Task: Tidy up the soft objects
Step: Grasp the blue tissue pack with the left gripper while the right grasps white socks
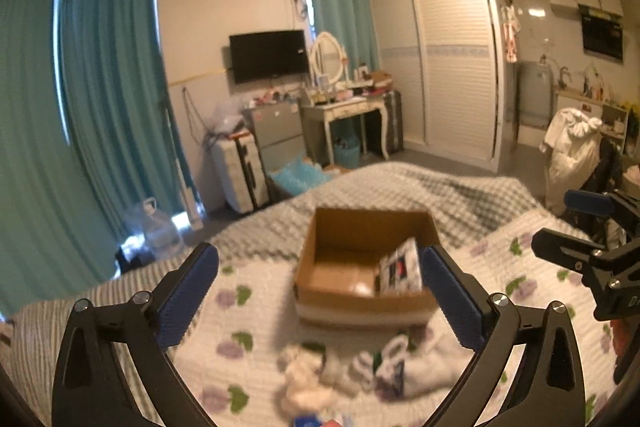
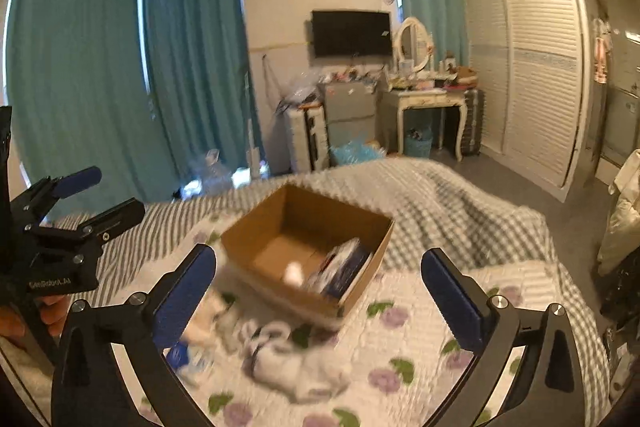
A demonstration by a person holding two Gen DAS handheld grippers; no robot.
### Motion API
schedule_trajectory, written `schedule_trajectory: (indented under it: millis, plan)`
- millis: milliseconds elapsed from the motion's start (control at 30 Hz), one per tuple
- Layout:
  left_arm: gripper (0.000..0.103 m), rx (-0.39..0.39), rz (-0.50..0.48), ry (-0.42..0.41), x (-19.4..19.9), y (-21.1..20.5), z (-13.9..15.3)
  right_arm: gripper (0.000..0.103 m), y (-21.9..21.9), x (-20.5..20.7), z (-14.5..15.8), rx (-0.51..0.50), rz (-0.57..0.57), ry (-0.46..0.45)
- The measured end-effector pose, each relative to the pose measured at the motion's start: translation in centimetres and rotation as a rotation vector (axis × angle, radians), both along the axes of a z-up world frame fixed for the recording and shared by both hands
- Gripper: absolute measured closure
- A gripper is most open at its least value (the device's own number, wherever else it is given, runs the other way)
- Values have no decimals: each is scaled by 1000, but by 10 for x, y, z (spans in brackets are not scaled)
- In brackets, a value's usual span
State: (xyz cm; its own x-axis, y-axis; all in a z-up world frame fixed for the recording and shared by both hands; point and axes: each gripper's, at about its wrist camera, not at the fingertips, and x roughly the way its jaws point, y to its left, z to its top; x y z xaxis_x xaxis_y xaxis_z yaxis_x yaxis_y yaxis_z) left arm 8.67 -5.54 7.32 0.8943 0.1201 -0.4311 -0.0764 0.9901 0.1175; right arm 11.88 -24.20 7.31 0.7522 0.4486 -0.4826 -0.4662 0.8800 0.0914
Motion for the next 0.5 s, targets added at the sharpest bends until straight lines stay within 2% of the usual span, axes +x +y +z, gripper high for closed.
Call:
schedule_trajectory:
  millis: [133, 200, 367, 500]
  plan:
    - [0, -30, 32, 91, -11, 6, -42, 0, 10, -13, -42, -83, 16, 44]
    - [0, -61, 55, 154, -13, 10, -71, 0, 15, -12, -71, -118, 35, 101]
    - [0, -150, 122, 303, -10, 19, -143, 0, 22, 4, -136, -154, 40, 191]
    - [1, -176, 144, 414, -9, 21, -188, 0, 27, 14, -175, -143, 24, 241]
